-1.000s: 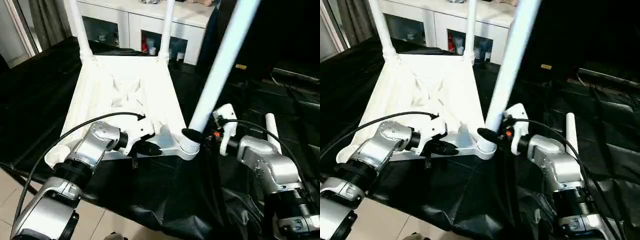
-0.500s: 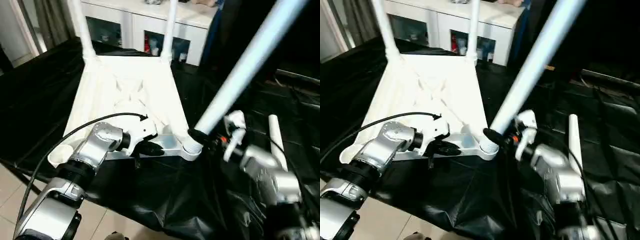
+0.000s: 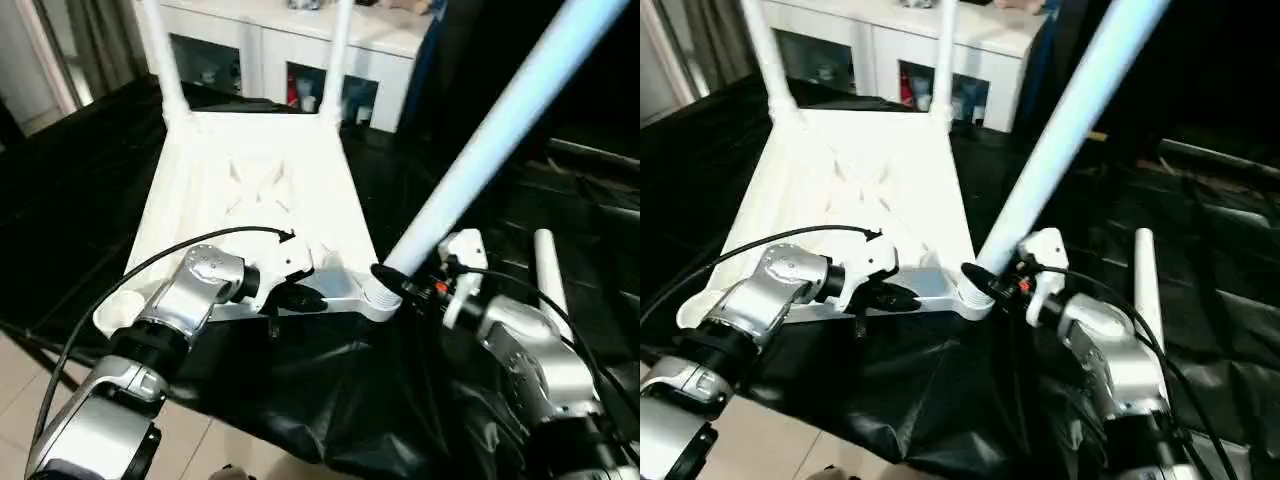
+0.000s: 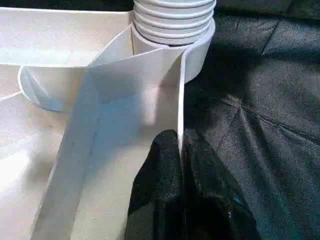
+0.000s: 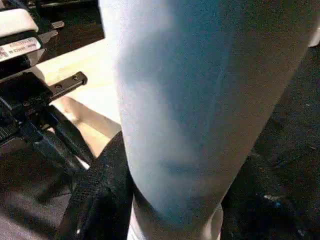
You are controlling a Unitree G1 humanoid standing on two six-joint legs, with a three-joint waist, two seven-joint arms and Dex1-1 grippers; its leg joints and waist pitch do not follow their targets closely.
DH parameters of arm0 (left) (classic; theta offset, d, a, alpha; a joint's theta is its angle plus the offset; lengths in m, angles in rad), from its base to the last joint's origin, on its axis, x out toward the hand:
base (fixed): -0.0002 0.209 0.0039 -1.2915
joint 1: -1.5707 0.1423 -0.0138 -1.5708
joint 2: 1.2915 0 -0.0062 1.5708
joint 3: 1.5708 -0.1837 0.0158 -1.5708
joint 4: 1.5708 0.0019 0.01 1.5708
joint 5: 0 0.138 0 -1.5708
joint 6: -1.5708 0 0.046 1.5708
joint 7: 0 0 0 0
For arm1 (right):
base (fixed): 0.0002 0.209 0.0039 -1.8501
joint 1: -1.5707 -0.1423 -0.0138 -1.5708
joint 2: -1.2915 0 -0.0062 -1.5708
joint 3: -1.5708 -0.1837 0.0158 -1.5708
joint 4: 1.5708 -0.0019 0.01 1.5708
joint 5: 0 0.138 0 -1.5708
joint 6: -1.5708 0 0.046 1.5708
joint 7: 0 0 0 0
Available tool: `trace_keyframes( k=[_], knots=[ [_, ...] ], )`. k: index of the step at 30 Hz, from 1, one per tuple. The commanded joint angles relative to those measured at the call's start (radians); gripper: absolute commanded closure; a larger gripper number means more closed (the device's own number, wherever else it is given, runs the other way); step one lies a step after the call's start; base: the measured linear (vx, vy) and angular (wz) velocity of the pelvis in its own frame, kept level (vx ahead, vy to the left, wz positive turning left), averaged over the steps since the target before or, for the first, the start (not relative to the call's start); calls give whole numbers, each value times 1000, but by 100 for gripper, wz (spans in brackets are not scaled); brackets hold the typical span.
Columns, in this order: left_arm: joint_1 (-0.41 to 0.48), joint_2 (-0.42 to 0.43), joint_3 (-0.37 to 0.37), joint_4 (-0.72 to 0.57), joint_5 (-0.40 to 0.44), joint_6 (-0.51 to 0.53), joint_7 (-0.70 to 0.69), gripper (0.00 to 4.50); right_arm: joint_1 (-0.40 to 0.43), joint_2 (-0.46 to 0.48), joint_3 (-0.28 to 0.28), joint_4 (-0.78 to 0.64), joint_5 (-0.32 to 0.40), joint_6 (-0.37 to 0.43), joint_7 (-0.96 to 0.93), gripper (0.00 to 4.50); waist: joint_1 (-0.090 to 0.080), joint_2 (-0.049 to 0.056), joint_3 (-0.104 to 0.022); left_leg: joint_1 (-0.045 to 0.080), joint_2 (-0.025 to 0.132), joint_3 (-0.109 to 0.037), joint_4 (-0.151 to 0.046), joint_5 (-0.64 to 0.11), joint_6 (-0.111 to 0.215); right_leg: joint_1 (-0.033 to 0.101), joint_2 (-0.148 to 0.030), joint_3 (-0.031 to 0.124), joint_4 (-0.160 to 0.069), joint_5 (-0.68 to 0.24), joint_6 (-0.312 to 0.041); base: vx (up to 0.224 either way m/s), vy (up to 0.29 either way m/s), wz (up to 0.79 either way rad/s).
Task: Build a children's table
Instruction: Insert table leg to table base
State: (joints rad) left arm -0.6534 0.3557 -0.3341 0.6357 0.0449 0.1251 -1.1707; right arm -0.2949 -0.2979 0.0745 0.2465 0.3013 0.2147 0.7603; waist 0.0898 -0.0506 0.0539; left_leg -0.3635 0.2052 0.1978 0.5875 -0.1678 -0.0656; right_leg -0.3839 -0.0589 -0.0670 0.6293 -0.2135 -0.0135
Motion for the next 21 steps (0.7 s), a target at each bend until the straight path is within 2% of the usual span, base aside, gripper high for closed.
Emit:
trace_keyframes(
  k=[1, 3, 5, 7, 8, 11, 12, 15, 17, 18, 19, 21],
  knots=[
    [14, 12, 25, -22, -20, 1, -1, 450, 12, -20, 44, 78, -63, 47, 2, 261, 8, -5, -51, 8, 37, -29, -75, -249, 0, 32, -99, 53, -99, -329, -147, 0, 0, 0],
    [25, 30, 26, -39, -22, 10, -13, 450, -3, -11, 68, 108, -77, 54, 21, 261, 4, -11, -49, 10, 37, -29, -76, -270, -5, 31, -101, 54, -105, -371, -133, 0, 0, 0],
    [31, 41, 27, -49, -23, 15, -19, 450, -13, -2, 72, 131, -81, 46, 22, 261, 4, -9, -49, 13, 37, -31, -78, -287, -11, 30, -102, 54, -109, -406, -122, 0, 0, 0],
    [44, 60, 30, -65, -24, 20, -26, 450, -28, 11, 76, 167, -86, 32, 18, 261, 0, -12, -49, 10, 37, -33, -81, -288, -16, 31, -100, 54, -107, -399, -124, 0, 0, 0],
    [61, 85, 31, -89, -24, 28, -40, 450, -43, 22, 79, 193, -88, 24, 17, 261, 1, -19, -50, 16, 38, -32, -80, -298, -19, 27, -101, 55, -107, -398, -124, 0, 0, 0],
    [91, 132, 35, -139, -29, 49, -68, 450, -71, 35, 82, 229, -89, 12, 20, 261, -10, -17, -51, 6, 38, -40, -89, -306, -32, 35, -102, 49, -105, -439, -112, -3, -6, -7],
    [100, 147, 37, -158, -31, 58, -79, 450, -81, 39, 83, 240, -90, 7, 20, 261, -12, -18, -51, 11, 37, -40, -87, -312, -36, 31, -102, 50, -109, -446, -107, 0, 0, 0],
    [120, 181, 40, -206, -40, 87, -108, 450, -103, 47, 85, 265, -94, -6, 26, 261, -21, -19, -51, 17, 39, -41, -88, -324, -42, 27, -99, 51, -105, -411, -131, 0, 0, 0],
    [137, 213, 38, -250, -50, 111, -135, 450, -125, 53, 87, 289, -99, -20, 38, 261, -27, -19, -54, 11, 40, -42, -89, -306, -44, 32, -97, 51, -98, -362, -147, 0, 0, 0],
    [140, 218, 38, -257, -50, 113, -136, 450, -130, 54, 89, 295, -100, -23, 42, 261, -30, -19, -53, 13, 39, -40, -89, -300, -43, 30, -92, 51, -97, -336, -154, 0, 0, 0],
    [143, 225, 39, -266, -50, 112, -127, 450, -143, 54, 98, 312, -106, -34, 57, 261, -31, -24, -52, 16, 39, -38, -87, -304, -41, 27, -93, 52, -95, -318, -167, 0, 0, 0],
    [144, 225, 40, -269, -51, 113, -118, 450, -150, 53, 103, 323, -109, -41, 65, 261, -32, -22, -52, 19, 38, -35, -85, -300, -39, 26, -92, 54, -96, -311, -177, 0, 0, 0]
  ],
)
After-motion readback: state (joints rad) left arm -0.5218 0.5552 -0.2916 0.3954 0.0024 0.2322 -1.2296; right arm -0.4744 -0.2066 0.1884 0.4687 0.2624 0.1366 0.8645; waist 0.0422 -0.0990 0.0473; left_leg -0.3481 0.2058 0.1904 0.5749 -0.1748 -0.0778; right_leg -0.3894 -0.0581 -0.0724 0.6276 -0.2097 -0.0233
